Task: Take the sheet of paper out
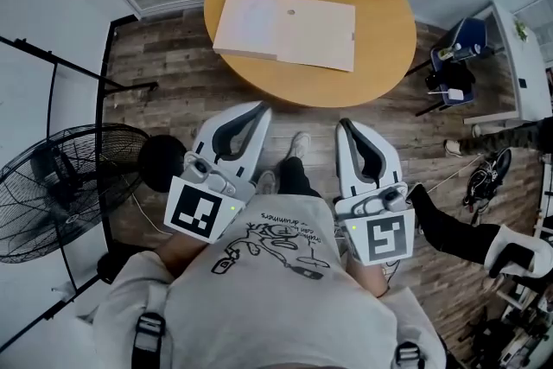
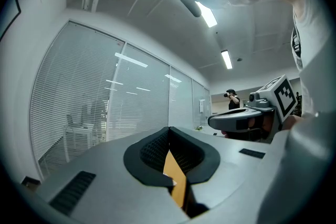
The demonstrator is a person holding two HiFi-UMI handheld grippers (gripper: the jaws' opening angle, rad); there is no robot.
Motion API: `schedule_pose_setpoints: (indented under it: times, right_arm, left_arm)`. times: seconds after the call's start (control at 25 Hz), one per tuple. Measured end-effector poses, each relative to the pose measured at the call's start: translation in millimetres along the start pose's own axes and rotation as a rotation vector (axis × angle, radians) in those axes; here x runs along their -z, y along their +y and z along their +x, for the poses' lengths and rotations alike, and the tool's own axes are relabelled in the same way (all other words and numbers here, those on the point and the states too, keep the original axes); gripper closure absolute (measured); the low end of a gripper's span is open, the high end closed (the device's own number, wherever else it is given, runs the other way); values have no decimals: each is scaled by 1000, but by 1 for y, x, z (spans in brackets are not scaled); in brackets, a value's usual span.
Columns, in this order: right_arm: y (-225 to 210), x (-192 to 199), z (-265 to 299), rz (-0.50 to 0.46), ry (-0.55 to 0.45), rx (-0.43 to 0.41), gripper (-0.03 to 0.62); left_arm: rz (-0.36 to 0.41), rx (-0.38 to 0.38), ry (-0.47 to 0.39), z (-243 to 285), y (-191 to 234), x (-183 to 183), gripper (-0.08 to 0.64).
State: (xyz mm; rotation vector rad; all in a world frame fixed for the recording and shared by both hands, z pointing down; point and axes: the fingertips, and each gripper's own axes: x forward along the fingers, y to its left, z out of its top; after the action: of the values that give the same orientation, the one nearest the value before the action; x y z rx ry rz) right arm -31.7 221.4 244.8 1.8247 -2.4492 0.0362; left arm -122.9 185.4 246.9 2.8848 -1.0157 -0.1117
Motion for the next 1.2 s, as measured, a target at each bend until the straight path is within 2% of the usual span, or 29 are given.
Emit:
schedule_pose_setpoints:
  times: [0.48,1.2]
  right_arm:
    - [-49,3,29,3,-1,-7,584]
    - [-149,2,93,17,-3,-13,584]
  left_arm:
    - [16,-3,9,56,7,3,540]
    - [4,-9,8,172,27,4,540]
